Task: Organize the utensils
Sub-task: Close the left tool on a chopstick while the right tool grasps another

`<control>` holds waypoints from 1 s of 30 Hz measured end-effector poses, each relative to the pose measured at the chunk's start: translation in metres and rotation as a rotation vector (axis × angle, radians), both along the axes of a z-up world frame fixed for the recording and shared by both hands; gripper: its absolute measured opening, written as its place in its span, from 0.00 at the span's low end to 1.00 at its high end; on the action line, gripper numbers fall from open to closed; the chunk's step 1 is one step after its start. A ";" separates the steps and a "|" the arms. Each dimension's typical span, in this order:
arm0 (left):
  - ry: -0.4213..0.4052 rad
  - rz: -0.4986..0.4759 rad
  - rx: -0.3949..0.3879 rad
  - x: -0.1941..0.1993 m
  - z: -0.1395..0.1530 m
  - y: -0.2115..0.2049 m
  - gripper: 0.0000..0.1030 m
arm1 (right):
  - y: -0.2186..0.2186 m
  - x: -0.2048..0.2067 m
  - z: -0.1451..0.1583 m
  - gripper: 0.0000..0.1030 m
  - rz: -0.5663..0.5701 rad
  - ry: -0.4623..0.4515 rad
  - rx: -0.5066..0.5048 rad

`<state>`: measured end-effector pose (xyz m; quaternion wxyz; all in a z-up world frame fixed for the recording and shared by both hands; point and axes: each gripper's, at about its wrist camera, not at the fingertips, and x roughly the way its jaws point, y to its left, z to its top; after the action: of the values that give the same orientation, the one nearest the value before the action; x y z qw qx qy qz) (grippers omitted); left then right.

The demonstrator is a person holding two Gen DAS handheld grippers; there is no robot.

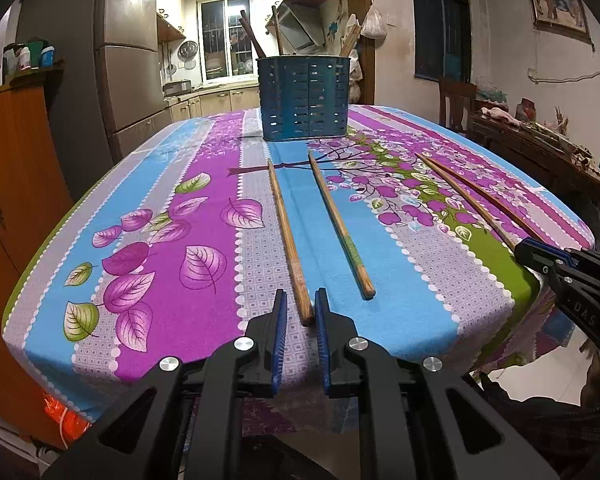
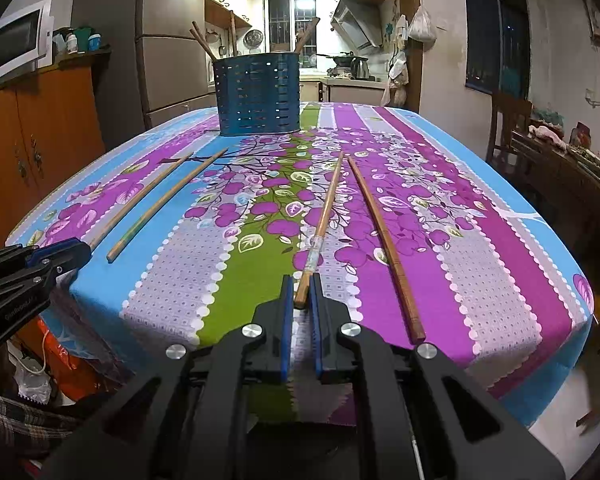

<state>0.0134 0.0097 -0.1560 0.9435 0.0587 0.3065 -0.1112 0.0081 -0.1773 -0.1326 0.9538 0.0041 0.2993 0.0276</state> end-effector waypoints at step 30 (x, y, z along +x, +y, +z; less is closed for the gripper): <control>-0.064 0.021 -0.024 0.002 0.032 0.021 0.08 | -0.010 -0.006 0.044 0.05 0.000 -0.132 -0.022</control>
<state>0.0151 0.0311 -0.1236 0.9546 0.0476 0.2754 -0.1031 0.0020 -0.1874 -0.0891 0.9714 -0.0085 0.2360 0.0245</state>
